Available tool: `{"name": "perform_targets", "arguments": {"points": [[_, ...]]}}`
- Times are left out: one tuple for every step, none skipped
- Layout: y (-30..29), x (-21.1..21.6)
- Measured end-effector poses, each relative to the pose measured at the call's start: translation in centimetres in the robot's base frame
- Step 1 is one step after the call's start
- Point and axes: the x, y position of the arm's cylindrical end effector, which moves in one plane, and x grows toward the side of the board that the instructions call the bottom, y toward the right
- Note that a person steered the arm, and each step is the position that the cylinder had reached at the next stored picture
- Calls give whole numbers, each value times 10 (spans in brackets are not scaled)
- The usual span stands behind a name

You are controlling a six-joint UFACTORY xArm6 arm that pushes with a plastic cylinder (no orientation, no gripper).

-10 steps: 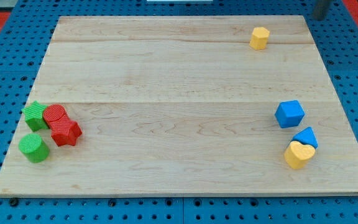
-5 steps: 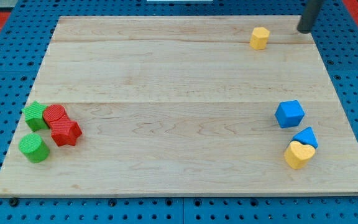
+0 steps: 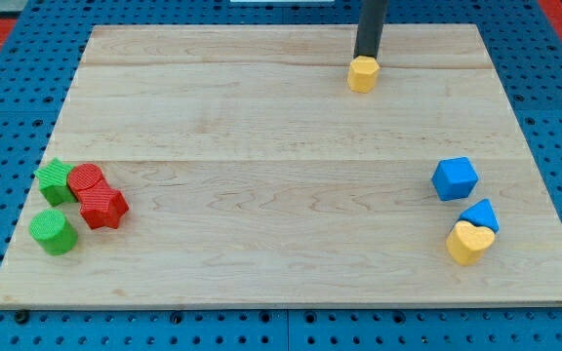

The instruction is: Move the yellow hexagon towards the left

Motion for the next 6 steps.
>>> {"name": "perform_targets", "arguments": {"points": [[-34, 13], [-51, 14], [-3, -26], [38, 24], [-14, 54], [-57, 54]]}}
